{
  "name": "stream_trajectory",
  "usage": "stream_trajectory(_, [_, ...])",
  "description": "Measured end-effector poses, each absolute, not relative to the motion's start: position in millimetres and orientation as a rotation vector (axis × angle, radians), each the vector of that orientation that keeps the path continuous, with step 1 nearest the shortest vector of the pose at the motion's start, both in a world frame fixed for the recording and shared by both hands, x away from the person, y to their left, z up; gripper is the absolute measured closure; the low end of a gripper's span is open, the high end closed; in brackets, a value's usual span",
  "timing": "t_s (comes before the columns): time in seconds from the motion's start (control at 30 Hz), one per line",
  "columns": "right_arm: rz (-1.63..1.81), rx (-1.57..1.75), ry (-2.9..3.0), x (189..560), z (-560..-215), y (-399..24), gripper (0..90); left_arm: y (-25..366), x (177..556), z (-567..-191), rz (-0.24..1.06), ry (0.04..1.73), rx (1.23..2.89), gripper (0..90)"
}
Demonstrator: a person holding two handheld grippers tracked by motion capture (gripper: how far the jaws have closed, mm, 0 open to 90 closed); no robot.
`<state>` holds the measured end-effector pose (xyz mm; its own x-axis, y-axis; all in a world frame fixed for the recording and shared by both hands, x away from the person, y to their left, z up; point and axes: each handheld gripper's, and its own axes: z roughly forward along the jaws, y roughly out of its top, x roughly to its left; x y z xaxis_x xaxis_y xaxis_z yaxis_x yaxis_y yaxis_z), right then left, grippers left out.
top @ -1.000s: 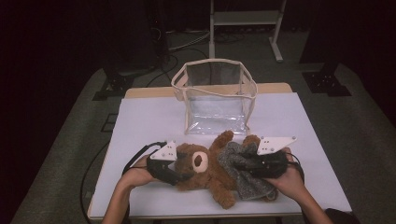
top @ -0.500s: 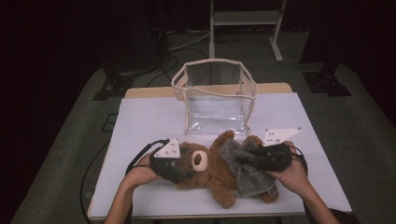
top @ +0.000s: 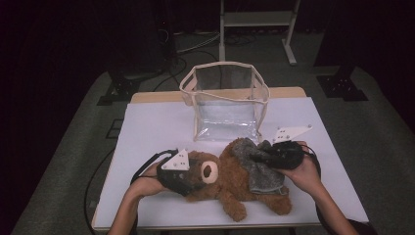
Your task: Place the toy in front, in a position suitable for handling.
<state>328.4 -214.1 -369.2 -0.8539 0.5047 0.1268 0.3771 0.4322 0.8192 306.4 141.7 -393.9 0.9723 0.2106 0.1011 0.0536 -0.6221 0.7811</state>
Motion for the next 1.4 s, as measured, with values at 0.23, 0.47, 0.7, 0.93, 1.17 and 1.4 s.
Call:
stream_trajectory(0.23, [1.366,0.937,2.513,343.9,-386.2,-242.4,75.1,140.8,306.3,-393.9,0.227,0.185,2.235,25.9])
stream_trajectory(0.47, [1.357,1.008,2.488,347.7,-386.4,-260.2,75.0,139.9,305.4,-393.5,0.23,0.174,2.241,26.0])
stream_trajectory(0.7, [1.379,0.831,2.535,338.8,-360.2,-231.2,74.8,137.1,304.5,-392.9,0.235,0.164,2.246,26.8])
stream_trajectory(0.93, [1.321,0.693,2.659,346.2,-355.5,-187.2,74.7,134.9,304.3,-393.6,0.229,0.156,2.243,27.0])
stream_trajectory(1.17, [1.212,0.603,2.743,358.6,-356.5,-145.5,74.5,134.4,303.0,-393.9,0.231,0.154,2.244,26.9])
stream_trajectory(1.4, [1.192,0.727,2.73,374.5,-370.0,-169.0,74.6,134.3,303.2,-393.7,0.23,0.155,2.242,27.0])
